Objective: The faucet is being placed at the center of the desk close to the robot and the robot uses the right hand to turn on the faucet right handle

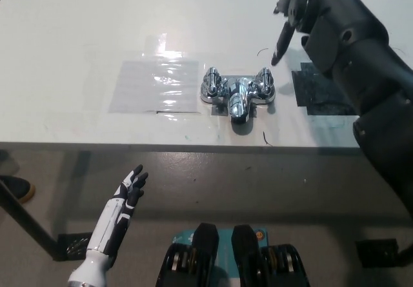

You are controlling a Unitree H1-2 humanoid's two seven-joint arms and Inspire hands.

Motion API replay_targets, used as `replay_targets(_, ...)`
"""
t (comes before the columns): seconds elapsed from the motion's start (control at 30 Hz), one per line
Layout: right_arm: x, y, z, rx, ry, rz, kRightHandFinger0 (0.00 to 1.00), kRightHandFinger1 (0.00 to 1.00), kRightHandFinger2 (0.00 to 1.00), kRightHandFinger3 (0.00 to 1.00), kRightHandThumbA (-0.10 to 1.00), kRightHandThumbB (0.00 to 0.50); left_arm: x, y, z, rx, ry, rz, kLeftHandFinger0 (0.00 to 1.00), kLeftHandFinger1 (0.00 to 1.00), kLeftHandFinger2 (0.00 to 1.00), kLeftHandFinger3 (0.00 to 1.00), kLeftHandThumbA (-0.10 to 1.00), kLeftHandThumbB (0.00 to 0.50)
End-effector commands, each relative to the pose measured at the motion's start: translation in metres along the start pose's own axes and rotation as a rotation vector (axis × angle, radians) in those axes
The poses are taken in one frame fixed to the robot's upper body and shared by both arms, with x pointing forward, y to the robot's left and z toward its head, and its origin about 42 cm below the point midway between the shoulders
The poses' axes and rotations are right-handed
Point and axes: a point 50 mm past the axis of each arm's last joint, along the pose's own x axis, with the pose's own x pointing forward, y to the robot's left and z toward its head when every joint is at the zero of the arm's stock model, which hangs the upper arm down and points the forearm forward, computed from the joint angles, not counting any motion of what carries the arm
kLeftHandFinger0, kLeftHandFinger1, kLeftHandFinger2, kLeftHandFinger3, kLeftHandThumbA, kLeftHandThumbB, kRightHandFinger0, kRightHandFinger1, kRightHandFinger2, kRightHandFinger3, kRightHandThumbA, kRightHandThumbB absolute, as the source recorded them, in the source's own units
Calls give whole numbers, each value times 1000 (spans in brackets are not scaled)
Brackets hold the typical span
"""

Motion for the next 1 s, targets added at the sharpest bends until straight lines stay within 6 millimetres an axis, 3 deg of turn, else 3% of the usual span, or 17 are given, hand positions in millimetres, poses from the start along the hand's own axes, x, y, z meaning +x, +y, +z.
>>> replay_targets(0.0, -31, -64, 17, 13, 5, -189, 1000, 1000, 1000, 1000, 1000, 174, 0, 2, 10, 5, -48, -2, 1000, 1000, 1000, 1000, 1000, 481)
replay_targets(0.1, -33, -71, 16, 40, -49, -190, 1000, 1000, 1000, 1000, 1000, 128, 0, 3, 10, 20, -53, -1, 1000, 1000, 1000, 1000, 1000, 468)
replay_targets(0.2, -33, -70, 16, 13, -42, -192, 1000, 1000, 1000, 1000, 1000, 153, 0, 3, 10, 18, -54, -7, 1000, 1000, 1000, 1000, 1000, 471)
replay_targets(0.27, -30, -64, 16, 56, -23, -176, 1000, 1000, 1000, 1000, 1000, 188, 0, 3, 10, 17, -54, -7, 1000, 1000, 1000, 1000, 1000, 474)
replay_targets(0.4, -25, -50, 17, 53, -20, -110, 1000, 1000, 1000, 1000, 1000, 209, -1, 2, 9, 12, -51, -9, 1000, 1000, 1000, 1000, 1000, 473)
replay_targets(0.47, -22, -42, 19, -10, -20, -96, 1000, 1000, 1000, 1000, 1000, 230, -1, 2, 9, 9, -55, -10, 1000, 1000, 1000, 1000, 1000, 474)
replay_targets(0.53, -21, -35, 24, 6, -68, -26, 1000, 1000, 1000, 1000, 1000, 151, 1, 2, 9, 16, -58, -9, 1000, 1000, 1000, 1000, 1000, 469)
replay_targets(0.63, -22, -31, 31, -4, -63, -25, 1000, 1000, 1000, 1000, 1000, 152, 1, 2, 11, 13, -54, -8, 1000, 1000, 1000, 1000, 1000, 477)
replay_targets(0.77, -21, -25, 35, -32, -59, -40, 1000, 1000, 1000, 1000, 1000, 261, 1, 2, 11, 14, -53, -11, 1000, 1000, 1000, 1000, 1000, 466)
replay_targets(0.87, -21, -22, 39, -19, -74, -18, 1000, 1000, 1000, 1000, 1000, 263, 0, 2, 10, 15, -56, -12, 1000, 1000, 1000, 1000, 1000, 465)
replay_targets(0.93, -21, -20, 40, -3, -69, -22, 1000, 1000, 1000, 1000, 1000, 291, 1, 2, 10, 14, -57, -10, 1000, 1000, 1000, 1000, 1000, 467)
replay_targets(0.97, -20, -19, 40, 6, -77, -25, 1000, 1000, 1000, 1000, 1000, 277, 1, 2, 10, 11, -57, -9, 1000, 1000, 1000, 1000, 1000, 466)
